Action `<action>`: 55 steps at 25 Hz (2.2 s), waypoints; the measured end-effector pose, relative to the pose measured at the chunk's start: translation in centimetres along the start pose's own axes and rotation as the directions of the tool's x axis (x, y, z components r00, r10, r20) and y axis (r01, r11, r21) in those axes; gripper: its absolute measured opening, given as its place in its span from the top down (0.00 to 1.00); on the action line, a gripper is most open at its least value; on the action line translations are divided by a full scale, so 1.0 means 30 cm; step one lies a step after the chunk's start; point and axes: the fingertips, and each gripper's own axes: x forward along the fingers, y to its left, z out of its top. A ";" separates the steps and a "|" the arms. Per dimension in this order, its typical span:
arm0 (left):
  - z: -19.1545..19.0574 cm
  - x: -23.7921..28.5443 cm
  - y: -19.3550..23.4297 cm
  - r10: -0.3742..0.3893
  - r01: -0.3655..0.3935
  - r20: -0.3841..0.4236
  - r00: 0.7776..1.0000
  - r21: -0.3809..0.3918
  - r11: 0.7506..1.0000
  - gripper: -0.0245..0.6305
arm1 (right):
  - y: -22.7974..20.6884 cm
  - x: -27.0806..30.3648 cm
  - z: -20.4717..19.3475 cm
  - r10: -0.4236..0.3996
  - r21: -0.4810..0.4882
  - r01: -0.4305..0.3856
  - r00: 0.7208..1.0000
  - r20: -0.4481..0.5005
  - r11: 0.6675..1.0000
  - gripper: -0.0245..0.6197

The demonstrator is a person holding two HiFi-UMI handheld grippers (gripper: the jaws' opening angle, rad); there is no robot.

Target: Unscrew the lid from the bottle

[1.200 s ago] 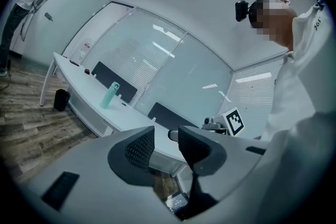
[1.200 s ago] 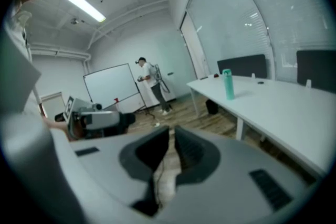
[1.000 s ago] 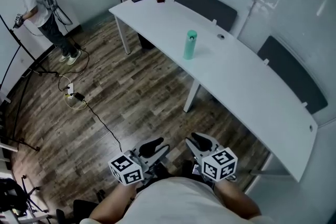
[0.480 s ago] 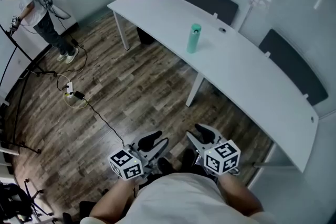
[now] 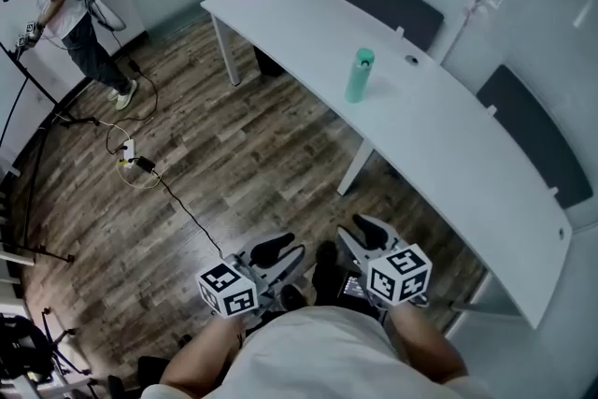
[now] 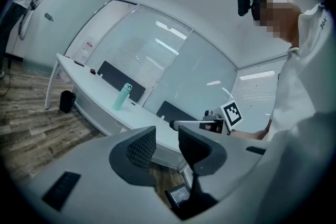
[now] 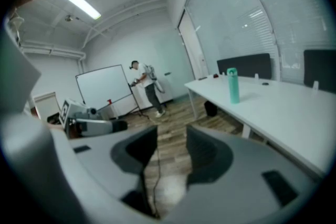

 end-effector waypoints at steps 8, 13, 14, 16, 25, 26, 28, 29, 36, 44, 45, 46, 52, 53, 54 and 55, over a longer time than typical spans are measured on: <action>0.088 0.166 0.143 0.050 -0.050 0.005 0.999 -0.014 0.999 0.74 | -0.226 0.110 0.130 -0.003 0.000 0.003 1.000 0.001 1.000 0.70; 0.157 0.310 0.199 0.062 -0.062 0.004 0.998 -0.003 0.998 0.74 | -0.385 0.152 0.201 -0.015 -0.009 0.014 1.000 -0.018 1.000 0.70; 0.167 0.337 0.205 0.066 -0.066 0.003 0.998 -0.003 0.998 0.74 | -0.407 0.158 0.209 -0.013 -0.013 0.013 1.000 -0.022 1.000 0.70; 0.183 0.390 0.218 0.071 -0.071 0.003 0.997 -0.007 0.997 0.74 | -0.451 0.169 0.226 -0.009 -0.018 0.008 1.000 -0.024 1.000 0.70; 0.219 0.589 0.236 0.023 -0.022 -0.020 1.000 0.021 1.000 0.74 | -0.572 0.220 0.277 0.027 -0.016 -0.027 0.999 -0.031 0.999 0.70; 0.221 0.604 0.244 0.024 -0.024 -0.024 0.999 0.015 1.000 0.74 | -0.585 0.225 0.281 0.026 -0.011 -0.026 0.999 -0.033 1.000 0.70; 0.227 0.630 0.265 0.025 -0.025 -0.037 0.999 0.009 1.000 0.74 | -0.607 0.241 0.291 0.022 -0.003 -0.022 0.999 -0.035 1.000 0.70; 0.231 0.639 0.276 0.024 -0.023 -0.042 0.999 0.010 1.000 0.74 | -0.614 0.249 0.295 0.020 -0.001 -0.020 0.999 -0.037 1.000 0.70; 0.288 0.685 0.368 -0.013 0.014 -0.064 0.998 0.018 1.000 0.74 | -0.640 0.318 0.338 -0.012 0.010 0.012 0.999 -0.030 1.000 0.70; 0.380 0.725 0.521 -0.085 0.087 -0.111 0.990 0.012 0.996 0.74 | -0.684 0.438 0.415 -0.103 0.054 0.103 0.995 -0.002 0.993 0.70; 0.390 0.727 0.542 -0.095 0.097 -0.118 0.988 0.011 0.995 0.74 | -0.689 0.450 0.421 -0.118 0.062 0.118 0.993 0.001 0.991 0.70; 0.402 0.730 0.562 -0.106 0.109 -0.127 0.986 0.012 0.994 0.74 | -0.694 0.463 0.427 -0.133 0.071 0.133 0.991 0.003 0.989 0.70; 0.475 0.745 0.658 -0.177 0.183 -0.167 0.970 0.021 0.983 0.74 | -0.701 0.541 0.462 -0.212 0.114 0.210 0.977 0.011 0.971 0.70; 0.485 0.745 0.671 -0.187 0.193 -0.172 0.967 0.023 0.981 0.74 | -0.700 0.553 0.469 -0.225 0.118 0.222 0.974 0.015 0.968 0.70; 0.494 0.745 0.684 -0.198 0.205 -0.177 0.964 0.025 0.978 0.74 | -0.700 0.564 0.476 -0.237 0.122 0.233 0.971 0.018 0.965 0.70; 0.504 0.745 0.694 -0.209 0.218 -0.181 0.961 0.028 0.976 0.74 | -0.700 0.574 0.484 -0.249 0.125 0.244 0.968 0.022 0.962 0.70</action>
